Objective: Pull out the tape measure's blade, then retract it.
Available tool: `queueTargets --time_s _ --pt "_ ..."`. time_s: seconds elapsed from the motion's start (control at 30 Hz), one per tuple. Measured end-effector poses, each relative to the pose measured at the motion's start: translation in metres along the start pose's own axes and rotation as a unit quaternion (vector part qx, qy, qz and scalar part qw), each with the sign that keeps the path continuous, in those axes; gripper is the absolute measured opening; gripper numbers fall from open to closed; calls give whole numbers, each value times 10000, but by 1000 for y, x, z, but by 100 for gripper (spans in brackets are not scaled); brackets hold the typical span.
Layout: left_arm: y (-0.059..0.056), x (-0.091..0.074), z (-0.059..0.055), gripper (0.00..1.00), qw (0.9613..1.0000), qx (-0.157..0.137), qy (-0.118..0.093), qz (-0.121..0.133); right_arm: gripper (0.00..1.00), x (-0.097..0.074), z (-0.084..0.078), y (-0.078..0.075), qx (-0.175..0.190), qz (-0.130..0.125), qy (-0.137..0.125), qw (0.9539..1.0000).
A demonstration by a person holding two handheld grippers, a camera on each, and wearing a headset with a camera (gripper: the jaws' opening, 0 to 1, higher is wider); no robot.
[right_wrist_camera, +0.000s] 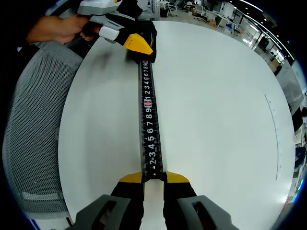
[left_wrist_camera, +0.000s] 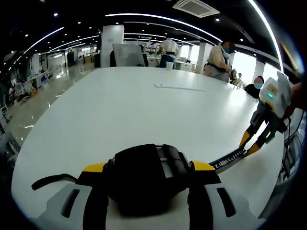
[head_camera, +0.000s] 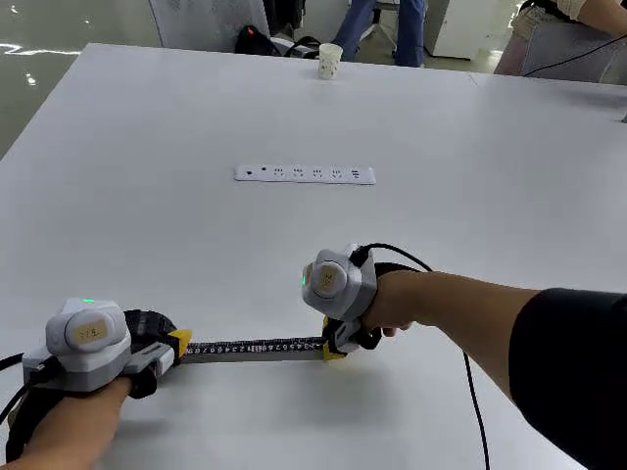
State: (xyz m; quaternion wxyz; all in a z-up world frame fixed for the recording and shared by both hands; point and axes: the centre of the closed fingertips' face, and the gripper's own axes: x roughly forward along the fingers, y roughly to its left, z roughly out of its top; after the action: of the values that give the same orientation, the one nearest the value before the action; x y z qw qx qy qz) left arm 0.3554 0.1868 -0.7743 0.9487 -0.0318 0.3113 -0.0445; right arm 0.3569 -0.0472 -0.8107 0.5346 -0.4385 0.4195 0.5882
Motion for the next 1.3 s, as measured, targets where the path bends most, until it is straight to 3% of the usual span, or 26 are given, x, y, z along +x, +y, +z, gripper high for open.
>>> queueTargets --time_s 0.87,1.3 --pt "-3 -2 -1 63 10000 -9 19 -6 11 2 8 1 -26 -11 77 10000" --pt "2 1 -1 63 10000 -25 46 -18 11 2 12 2 18 0 93 10000"
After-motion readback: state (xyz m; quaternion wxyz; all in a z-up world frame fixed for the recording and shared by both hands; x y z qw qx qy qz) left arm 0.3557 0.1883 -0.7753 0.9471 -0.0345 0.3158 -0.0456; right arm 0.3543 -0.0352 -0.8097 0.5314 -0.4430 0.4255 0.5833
